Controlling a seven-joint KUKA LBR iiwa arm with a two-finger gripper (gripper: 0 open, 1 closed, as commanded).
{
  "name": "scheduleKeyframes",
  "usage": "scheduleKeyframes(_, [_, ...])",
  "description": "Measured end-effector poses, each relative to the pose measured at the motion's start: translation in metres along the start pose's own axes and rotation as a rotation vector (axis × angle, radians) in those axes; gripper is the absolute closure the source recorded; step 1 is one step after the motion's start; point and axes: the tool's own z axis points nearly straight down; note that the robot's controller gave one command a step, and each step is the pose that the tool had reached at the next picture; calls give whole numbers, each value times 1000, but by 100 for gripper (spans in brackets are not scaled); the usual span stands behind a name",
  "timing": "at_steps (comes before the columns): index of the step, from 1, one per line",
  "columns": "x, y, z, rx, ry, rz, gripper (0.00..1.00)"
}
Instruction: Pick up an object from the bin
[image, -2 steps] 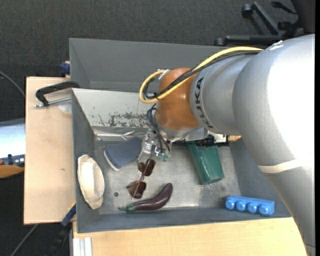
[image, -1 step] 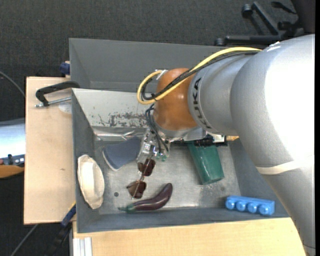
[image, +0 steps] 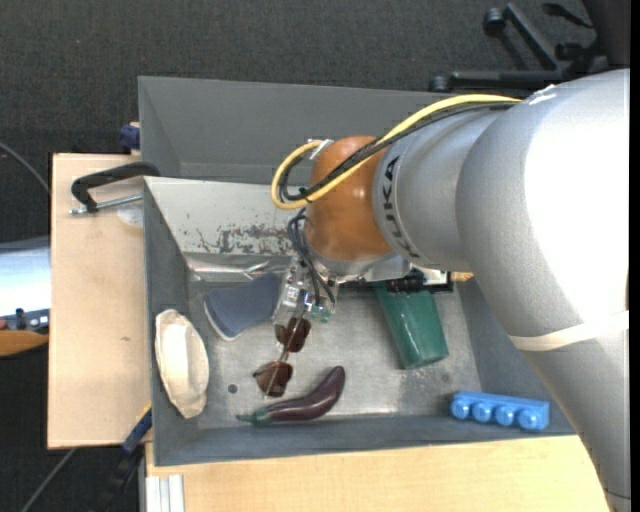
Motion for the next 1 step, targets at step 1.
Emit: scheduleKeyframes(1, [-4, 3, 1, 4, 5, 14, 100])
